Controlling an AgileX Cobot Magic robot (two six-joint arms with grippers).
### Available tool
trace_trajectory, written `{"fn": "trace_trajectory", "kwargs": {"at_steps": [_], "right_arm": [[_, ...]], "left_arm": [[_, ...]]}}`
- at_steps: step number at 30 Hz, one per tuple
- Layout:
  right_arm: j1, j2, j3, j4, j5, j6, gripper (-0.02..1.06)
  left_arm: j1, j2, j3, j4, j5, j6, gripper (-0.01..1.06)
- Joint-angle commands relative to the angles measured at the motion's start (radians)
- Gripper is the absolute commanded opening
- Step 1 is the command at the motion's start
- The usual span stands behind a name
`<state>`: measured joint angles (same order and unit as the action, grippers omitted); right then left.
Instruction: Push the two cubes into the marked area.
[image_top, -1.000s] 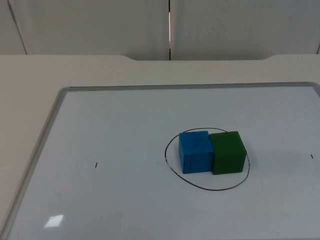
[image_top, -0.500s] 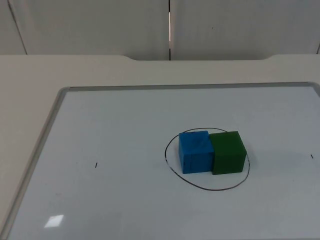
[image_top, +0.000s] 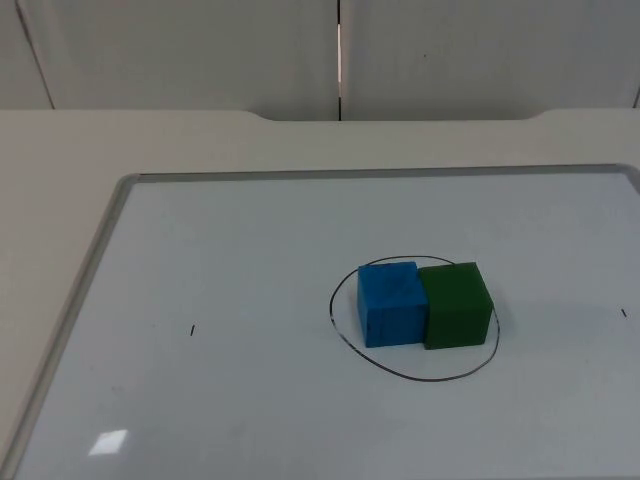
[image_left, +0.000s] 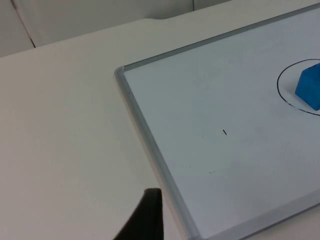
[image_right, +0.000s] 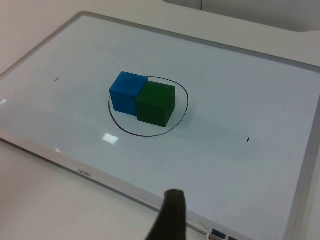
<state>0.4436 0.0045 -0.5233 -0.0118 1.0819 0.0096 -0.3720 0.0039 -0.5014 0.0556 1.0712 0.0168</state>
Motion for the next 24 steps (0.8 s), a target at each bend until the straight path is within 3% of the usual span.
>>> {"fn": "trace_trajectory", "kwargs": {"at_steps": [1, 4, 6, 7, 10, 24], "right_arm": [[-0.001, -0.005, 0.008, -0.004, -0.003, 0.001, 0.72], [-0.001, -0.005, 0.008, -0.004, -0.003, 0.001, 0.73], [-0.001, -0.005, 0.008, -0.004, -0.003, 0.001, 0.83], [-0.001, -0.005, 0.008, -0.004, -0.003, 0.001, 0.83], [-0.001, -0.005, 0.008, -0.004, -0.003, 0.001, 1.06], [-0.001, -0.005, 0.008, -0.002, -0.003, 0.001, 1.05]], "left_arm": [[0.002, -0.004, 0.007, 0.005, 0.003, -0.003, 0.94], [0.002, -0.004, 0.007, 0.005, 0.003, -0.003, 0.94], [0.002, -0.004, 0.007, 0.005, 0.003, -0.003, 0.94], [0.002, -0.004, 0.007, 0.005, 0.003, -0.003, 0.94], [0.002, -0.004, 0.007, 0.005, 0.003, -0.003, 1.05], [0.002, -0.004, 0.007, 0.007, 0.003, -0.005, 1.05]]}}
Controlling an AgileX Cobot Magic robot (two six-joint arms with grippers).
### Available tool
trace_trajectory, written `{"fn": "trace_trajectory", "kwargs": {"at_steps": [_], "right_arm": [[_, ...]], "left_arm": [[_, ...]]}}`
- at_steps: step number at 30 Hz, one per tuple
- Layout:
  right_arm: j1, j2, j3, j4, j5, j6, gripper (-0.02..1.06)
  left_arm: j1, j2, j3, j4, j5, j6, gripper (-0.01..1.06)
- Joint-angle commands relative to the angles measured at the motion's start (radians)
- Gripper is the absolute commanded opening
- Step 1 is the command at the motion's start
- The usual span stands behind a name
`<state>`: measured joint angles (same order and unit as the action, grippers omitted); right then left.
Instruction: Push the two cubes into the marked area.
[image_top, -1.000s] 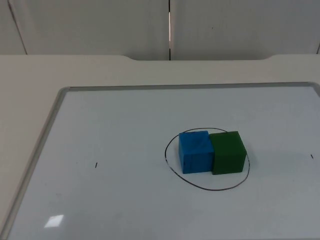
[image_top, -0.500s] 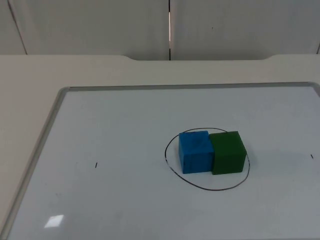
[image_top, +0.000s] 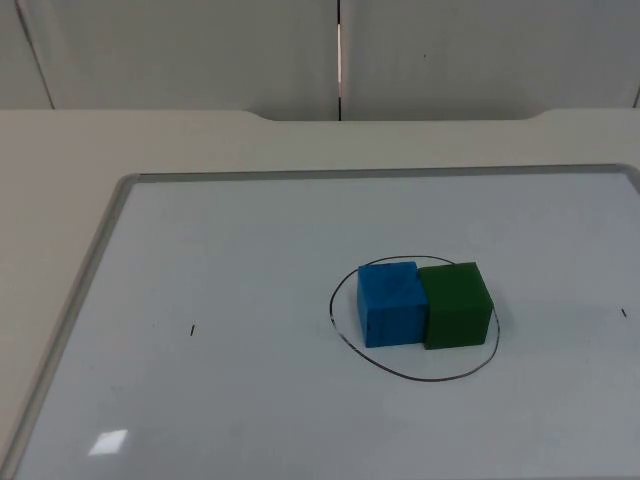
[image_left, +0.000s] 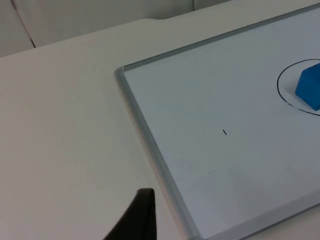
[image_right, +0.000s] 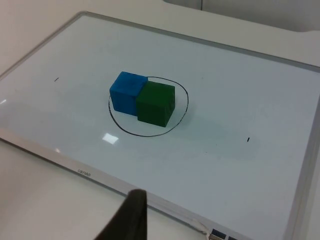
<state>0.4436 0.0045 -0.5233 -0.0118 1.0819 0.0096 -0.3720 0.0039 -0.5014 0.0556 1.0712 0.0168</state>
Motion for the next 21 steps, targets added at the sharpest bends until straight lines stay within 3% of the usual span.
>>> {"fn": "trace_trajectory", "kwargs": {"at_steps": [1, 21], "right_arm": [[-0.001, -0.005, 0.008, -0.002, -0.003, 0.001, 1.05], [-0.001, -0.005, 0.008, -0.004, -0.003, 0.001, 1.05]], "left_arm": [[0.002, -0.004, 0.007, 0.009, 0.003, -0.005, 1.05], [0.002, -0.004, 0.007, 0.009, 0.003, -0.005, 1.05]]}}
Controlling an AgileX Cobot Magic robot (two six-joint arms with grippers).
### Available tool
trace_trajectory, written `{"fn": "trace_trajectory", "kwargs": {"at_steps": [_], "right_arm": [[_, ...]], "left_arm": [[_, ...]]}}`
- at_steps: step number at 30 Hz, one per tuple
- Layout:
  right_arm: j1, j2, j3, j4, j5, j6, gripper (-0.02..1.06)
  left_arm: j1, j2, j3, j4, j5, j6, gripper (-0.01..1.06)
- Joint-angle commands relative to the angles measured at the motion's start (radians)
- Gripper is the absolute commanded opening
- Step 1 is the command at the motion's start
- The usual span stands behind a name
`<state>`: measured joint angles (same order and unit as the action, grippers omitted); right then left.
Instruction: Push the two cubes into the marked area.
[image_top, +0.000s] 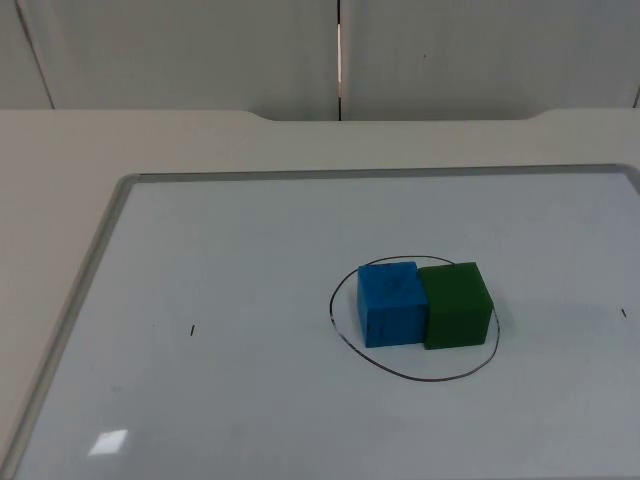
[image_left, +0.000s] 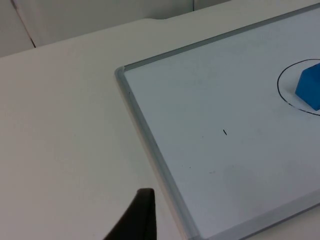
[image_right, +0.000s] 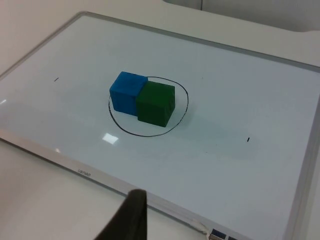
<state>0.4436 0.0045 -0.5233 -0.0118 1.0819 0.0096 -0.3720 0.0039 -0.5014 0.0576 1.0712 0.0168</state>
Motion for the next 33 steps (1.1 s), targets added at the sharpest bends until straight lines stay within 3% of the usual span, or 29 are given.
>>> {"fn": "trace_trajectory", "kwargs": {"at_steps": [1, 10, 20, 33], "right_arm": [[-0.001, -0.005, 0.008, -0.004, -0.003, 0.001, 1.05], [-0.001, -0.005, 0.008, -0.004, -0.003, 0.001, 1.05], [-0.001, -0.005, 0.008, -0.004, -0.003, 0.001, 1.05], [-0.054, -0.005, 0.008, -0.004, -0.003, 0.001, 1.05]], "left_arm": [[0.002, -0.004, 0.007, 0.007, 0.003, -0.005, 1.05], [0.026, -0.004, 0.007, 0.011, 0.001, -0.005, 1.05], [0.224, -0.004, 0.007, 0.011, 0.001, -0.005, 1.05], [0.363, -0.004, 0.007, 0.013, 0.001, -0.005, 1.05]]}}
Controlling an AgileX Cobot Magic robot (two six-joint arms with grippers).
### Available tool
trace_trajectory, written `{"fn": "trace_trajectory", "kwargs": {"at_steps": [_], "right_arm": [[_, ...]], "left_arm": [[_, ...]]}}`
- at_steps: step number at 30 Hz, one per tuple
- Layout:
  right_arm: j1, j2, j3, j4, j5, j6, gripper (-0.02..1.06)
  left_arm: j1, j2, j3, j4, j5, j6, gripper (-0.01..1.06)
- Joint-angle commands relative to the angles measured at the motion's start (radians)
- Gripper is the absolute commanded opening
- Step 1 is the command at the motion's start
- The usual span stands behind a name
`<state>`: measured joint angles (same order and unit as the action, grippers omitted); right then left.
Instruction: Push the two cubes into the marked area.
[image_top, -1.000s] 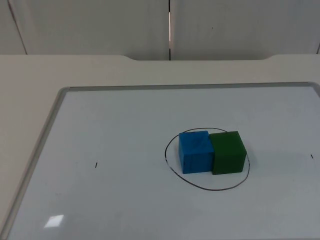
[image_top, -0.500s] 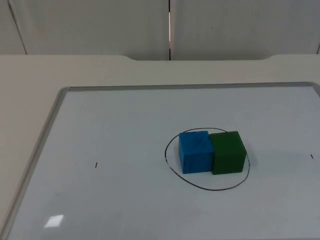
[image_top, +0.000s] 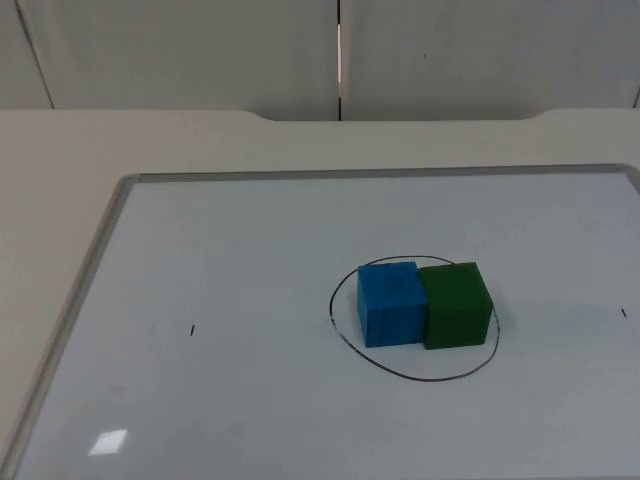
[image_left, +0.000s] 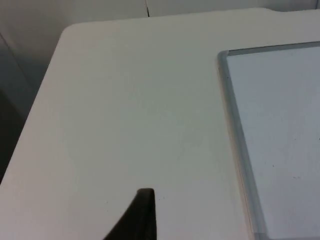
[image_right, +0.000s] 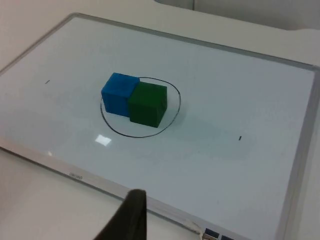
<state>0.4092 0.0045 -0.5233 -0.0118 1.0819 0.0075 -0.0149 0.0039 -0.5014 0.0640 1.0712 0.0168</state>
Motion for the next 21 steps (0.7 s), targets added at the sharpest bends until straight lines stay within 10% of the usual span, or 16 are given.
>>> {"fn": "trace_trajectory", "kwargs": {"at_steps": [1, 21], "right_arm": [[-0.039, -0.005, 0.008, -0.004, -0.003, 0.003, 1.05], [-0.341, -0.005, 0.008, -0.004, -0.003, 0.003, 1.05]], "left_arm": [[0.006, -0.004, 0.007, 0.009, 0.001, -0.005, 1.05], [0.006, -0.004, 0.007, 0.015, 0.001, -0.005, 1.05]]}}
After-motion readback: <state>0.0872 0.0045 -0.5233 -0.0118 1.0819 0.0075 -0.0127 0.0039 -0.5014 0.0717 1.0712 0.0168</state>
